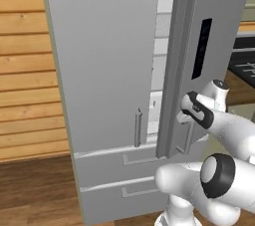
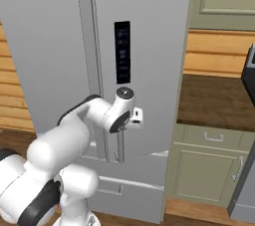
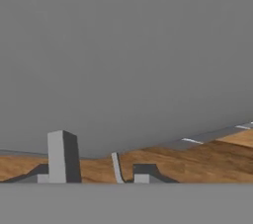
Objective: Take the strawberry from the fridge and place it on top of the pancake, located on the dining counter.
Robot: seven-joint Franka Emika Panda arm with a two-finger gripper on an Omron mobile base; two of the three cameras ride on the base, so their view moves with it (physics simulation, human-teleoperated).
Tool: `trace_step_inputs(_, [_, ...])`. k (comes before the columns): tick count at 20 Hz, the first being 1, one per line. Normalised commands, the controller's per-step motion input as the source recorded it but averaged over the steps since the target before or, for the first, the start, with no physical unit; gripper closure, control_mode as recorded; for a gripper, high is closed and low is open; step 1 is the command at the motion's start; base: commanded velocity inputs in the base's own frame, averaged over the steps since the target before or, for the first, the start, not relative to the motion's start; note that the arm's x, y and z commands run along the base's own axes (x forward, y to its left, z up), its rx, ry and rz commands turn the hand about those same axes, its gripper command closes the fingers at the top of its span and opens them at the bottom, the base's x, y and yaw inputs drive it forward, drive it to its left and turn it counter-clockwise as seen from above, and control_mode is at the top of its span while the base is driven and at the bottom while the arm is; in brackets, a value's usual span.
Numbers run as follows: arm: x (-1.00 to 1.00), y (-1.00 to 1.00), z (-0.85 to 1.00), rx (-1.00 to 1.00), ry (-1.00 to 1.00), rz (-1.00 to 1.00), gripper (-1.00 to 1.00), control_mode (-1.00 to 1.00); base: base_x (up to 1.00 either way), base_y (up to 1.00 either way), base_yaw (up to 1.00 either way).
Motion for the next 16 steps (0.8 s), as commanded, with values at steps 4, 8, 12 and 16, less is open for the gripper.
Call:
trace_step_inputs(4, [0.00,-0.15,-0.08,0.00,0.01,0.00,-1.00,-1.00,0.00,0.00,0.00])
trace_step_inputs(8, [-0.19,-0.24,0.31,0.00,-0.07,0.00,-1.00,-1.00,0.00,0.00,0.00])
trace_step_inputs(12, [-0.38,-0.02,0.89,0.00,-0.10,0.03,-1.00,-1.00,0.00,0.00,0.00])
trace_step_inputs(16, [-0.22,0.03,1.00,-0.03,-0.04,0.01,-1.00,-1.00,0.00,0.00,0.00])
